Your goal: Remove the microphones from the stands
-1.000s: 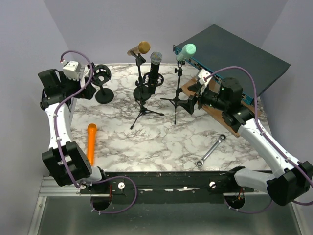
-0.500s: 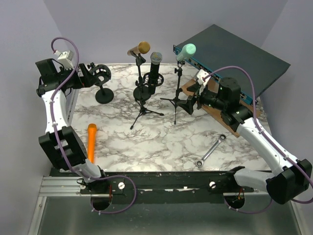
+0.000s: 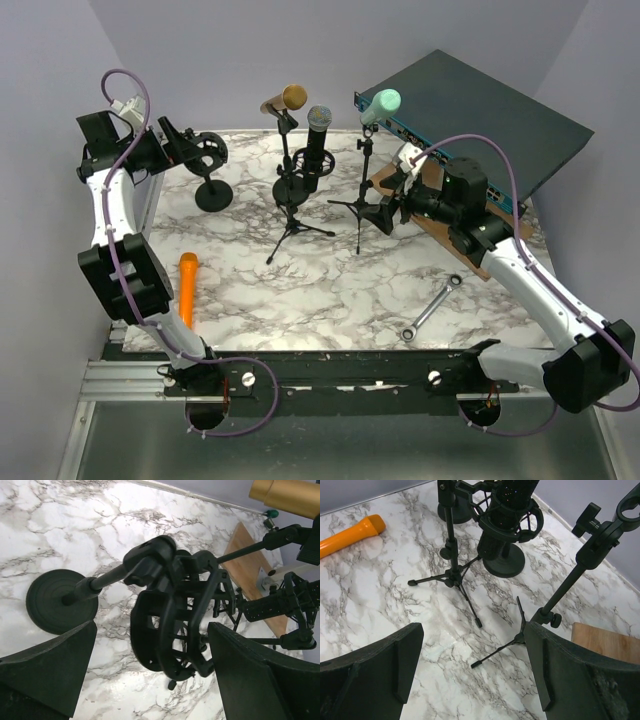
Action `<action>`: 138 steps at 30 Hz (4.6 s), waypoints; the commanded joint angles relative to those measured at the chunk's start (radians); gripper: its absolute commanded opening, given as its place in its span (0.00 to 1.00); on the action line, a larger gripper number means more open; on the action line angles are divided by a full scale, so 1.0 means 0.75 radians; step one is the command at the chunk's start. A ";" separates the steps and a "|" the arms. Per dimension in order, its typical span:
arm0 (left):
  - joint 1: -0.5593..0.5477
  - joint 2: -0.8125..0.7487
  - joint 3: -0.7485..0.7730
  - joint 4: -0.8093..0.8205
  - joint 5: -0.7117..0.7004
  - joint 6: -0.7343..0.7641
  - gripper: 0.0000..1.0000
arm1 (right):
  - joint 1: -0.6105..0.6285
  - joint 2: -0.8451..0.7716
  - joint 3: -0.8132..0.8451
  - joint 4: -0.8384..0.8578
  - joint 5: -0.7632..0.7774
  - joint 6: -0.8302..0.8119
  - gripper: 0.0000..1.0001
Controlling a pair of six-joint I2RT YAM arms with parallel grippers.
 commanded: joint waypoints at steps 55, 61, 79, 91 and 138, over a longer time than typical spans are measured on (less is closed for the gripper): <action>-0.078 -0.643 0.399 -1.504 0.414 0.878 0.00 | 0.605 0.515 0.745 -0.358 -0.116 -0.080 0.83; -0.195 -0.786 0.235 -1.503 0.468 0.849 0.00 | 0.614 0.599 0.739 -0.282 -0.167 -0.092 0.81; -0.407 -1.091 -0.182 -0.725 0.708 0.050 0.00 | 0.618 0.606 0.422 0.059 -0.335 0.008 0.76; -0.408 -1.141 -0.276 -0.472 0.755 -0.173 0.00 | 0.619 0.582 0.305 0.177 -0.282 0.010 0.46; -0.383 -1.391 -0.891 0.553 0.351 -0.136 0.92 | 0.573 0.677 0.573 0.203 -0.604 0.633 0.01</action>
